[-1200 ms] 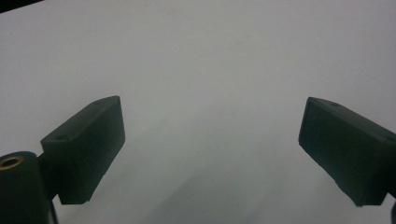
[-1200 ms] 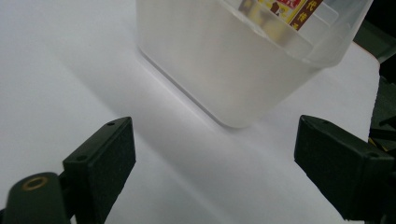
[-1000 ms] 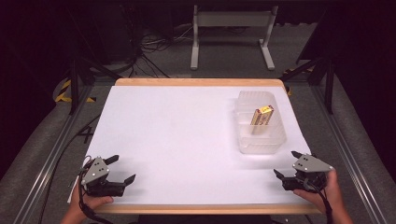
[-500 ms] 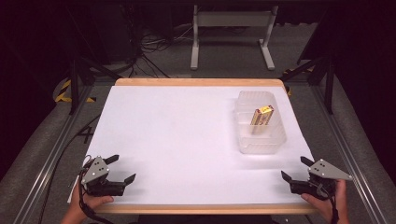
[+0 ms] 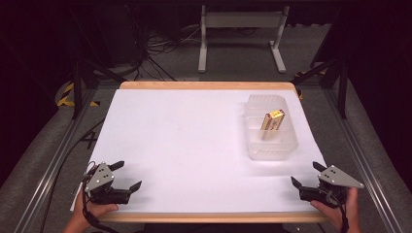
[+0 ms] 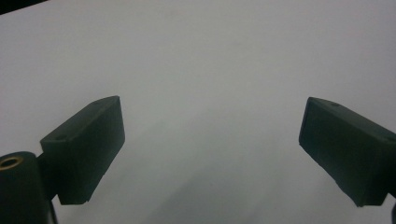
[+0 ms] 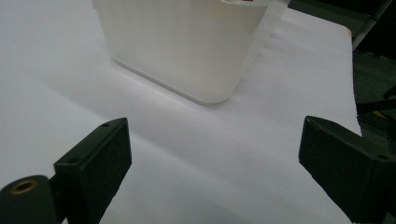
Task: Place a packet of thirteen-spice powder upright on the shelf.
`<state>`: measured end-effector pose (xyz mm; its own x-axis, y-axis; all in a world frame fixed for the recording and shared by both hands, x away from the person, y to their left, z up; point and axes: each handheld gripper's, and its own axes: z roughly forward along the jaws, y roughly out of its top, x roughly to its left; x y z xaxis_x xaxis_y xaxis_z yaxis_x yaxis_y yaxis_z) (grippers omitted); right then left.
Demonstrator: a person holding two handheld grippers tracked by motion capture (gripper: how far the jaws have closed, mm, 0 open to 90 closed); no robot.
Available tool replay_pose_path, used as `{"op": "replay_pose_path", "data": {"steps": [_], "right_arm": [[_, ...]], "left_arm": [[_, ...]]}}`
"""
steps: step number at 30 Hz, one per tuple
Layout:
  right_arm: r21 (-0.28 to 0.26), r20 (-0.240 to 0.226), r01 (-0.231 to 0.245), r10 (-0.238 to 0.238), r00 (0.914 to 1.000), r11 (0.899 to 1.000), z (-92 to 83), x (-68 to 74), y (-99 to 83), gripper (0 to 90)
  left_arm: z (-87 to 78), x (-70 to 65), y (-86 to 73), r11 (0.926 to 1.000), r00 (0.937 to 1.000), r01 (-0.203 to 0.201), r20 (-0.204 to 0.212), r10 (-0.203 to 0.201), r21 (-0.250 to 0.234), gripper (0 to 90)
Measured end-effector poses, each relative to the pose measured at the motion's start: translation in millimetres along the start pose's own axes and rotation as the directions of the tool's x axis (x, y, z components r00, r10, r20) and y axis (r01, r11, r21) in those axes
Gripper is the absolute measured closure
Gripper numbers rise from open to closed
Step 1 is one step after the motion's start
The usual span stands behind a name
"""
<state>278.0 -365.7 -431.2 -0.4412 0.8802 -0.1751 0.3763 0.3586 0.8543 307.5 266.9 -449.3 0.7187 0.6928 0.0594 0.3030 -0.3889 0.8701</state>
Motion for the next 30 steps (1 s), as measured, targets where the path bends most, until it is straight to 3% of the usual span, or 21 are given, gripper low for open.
{"op": "replay_pose_path", "data": {"steps": [7, 30], "right_arm": [[0.011, -0.001, 0.022, -0.022, 0.9998, 1.0, 2.0, 3.7, 0.0, 10.2], [0.026, -0.015, 0.031, -0.03, 0.9994, 0.999, 9.3, 10.0, 0.0, 10.2]], "left_arm": [[2.8, -0.1, 1.1, 0.9999, 1.0, 0.0, -0.001, 0.0, 0.011, 7.7], [5.0, -0.8, 2.0, 0.9999, 1.0, -0.003, -0.004, 0.003, 0.016, 7.7]]}}
